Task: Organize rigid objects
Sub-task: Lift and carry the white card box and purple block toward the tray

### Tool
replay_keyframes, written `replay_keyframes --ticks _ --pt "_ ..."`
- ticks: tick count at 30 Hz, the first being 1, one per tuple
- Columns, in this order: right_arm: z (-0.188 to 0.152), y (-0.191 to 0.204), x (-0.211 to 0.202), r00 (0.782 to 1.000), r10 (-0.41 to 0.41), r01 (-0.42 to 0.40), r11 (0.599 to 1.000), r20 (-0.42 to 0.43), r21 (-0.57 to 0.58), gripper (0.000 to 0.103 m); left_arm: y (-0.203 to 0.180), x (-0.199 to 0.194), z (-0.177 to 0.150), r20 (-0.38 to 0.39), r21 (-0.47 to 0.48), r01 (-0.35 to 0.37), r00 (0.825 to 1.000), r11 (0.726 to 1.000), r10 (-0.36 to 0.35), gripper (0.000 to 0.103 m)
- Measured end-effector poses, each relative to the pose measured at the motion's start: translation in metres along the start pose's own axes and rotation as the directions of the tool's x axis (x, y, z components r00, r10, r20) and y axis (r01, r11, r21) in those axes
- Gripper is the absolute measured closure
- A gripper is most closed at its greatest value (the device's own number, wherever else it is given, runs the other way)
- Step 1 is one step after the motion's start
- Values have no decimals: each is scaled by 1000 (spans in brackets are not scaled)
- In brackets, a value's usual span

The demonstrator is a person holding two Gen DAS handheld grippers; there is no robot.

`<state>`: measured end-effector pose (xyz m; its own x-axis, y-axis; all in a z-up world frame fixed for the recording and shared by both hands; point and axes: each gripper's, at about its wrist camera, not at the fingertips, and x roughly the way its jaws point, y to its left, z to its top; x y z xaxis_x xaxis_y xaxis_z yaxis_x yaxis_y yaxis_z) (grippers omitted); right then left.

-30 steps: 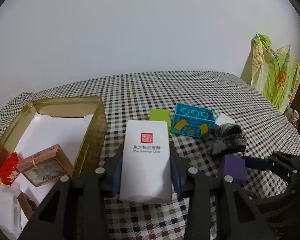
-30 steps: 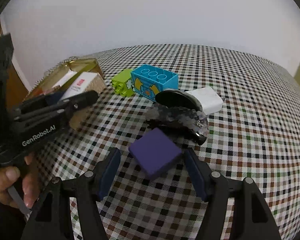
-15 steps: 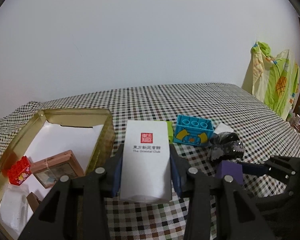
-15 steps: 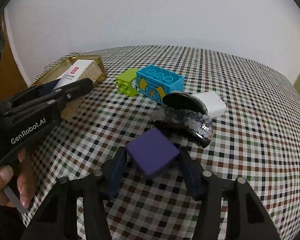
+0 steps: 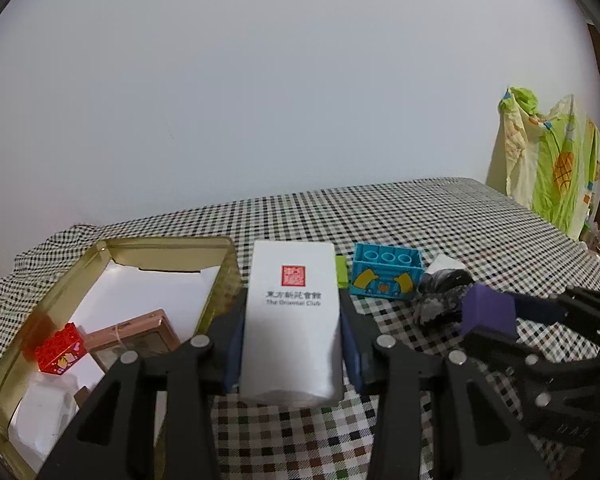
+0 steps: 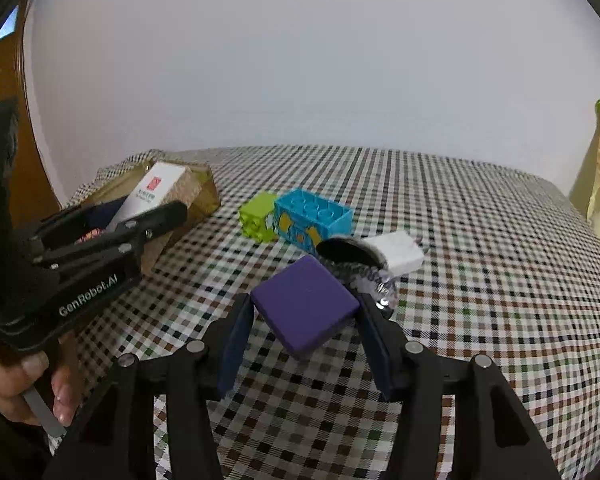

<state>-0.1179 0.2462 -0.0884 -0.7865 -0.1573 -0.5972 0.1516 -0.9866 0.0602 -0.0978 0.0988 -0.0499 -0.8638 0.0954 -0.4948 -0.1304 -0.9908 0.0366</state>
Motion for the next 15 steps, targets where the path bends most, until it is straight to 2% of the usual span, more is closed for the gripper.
replay_keyframes --ticks 8,15 --pt "0 -13 -23 986 15 -29 997 167 78 48 4 -9 -3 37 -9 -20 999 1000 20 63" --pt "3 0 -33 963 -9 -7 998 268 61 47 5 -18 -7 75 -8 -30 997 1000 30 63"
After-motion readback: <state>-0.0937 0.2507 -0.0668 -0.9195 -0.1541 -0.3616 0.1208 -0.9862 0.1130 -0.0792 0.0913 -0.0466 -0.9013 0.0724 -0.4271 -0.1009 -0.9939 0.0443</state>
